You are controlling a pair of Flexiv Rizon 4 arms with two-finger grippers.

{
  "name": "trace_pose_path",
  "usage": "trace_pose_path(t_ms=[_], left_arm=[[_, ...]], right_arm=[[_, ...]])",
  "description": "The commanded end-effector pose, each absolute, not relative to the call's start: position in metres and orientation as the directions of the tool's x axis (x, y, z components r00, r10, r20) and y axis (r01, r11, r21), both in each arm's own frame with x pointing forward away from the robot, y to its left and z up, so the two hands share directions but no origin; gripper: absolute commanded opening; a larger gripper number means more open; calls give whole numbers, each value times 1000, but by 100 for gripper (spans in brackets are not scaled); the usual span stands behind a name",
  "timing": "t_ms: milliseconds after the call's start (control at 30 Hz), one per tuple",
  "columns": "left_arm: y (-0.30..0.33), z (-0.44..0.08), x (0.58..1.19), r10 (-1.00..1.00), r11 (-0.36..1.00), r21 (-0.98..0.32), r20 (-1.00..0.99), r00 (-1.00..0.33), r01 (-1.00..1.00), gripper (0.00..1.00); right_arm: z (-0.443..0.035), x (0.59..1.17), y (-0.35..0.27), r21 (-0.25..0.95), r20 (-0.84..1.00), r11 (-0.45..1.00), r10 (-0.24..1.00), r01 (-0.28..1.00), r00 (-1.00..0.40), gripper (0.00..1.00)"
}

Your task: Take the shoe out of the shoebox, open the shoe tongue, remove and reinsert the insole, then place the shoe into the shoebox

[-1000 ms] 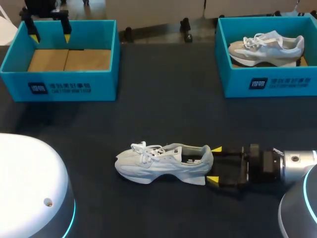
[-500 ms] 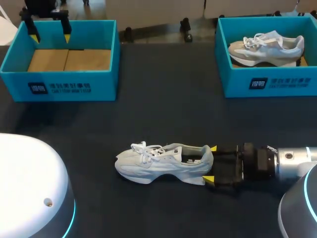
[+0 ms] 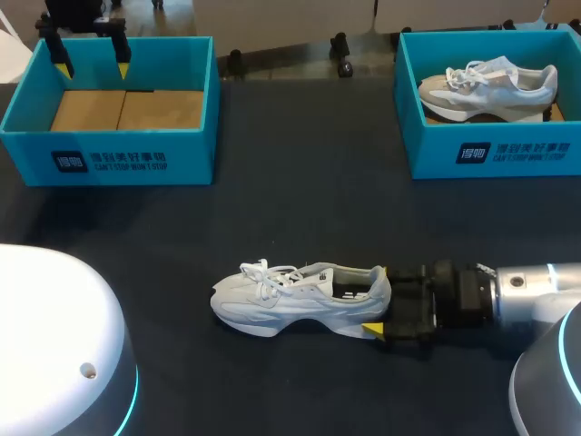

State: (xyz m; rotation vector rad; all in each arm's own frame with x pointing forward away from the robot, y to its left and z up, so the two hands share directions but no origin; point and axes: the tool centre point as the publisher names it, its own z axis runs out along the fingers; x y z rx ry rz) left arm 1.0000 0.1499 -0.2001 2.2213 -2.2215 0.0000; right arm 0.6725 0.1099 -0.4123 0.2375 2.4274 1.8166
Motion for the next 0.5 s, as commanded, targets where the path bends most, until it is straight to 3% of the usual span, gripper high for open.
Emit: trace_pose_path(t_ms=[33, 500], left_arm=[[150, -200, 1000, -1000, 0, 0, 0, 0, -1000, 100], [150, -200, 1000, -1000, 0, 0, 0, 0, -1000, 100]], right_arm=[[-415, 678, 118, 953, 18, 294, 174, 69, -985, 100], [-418, 678, 130, 946, 31, 314, 168, 83, -985, 100]])
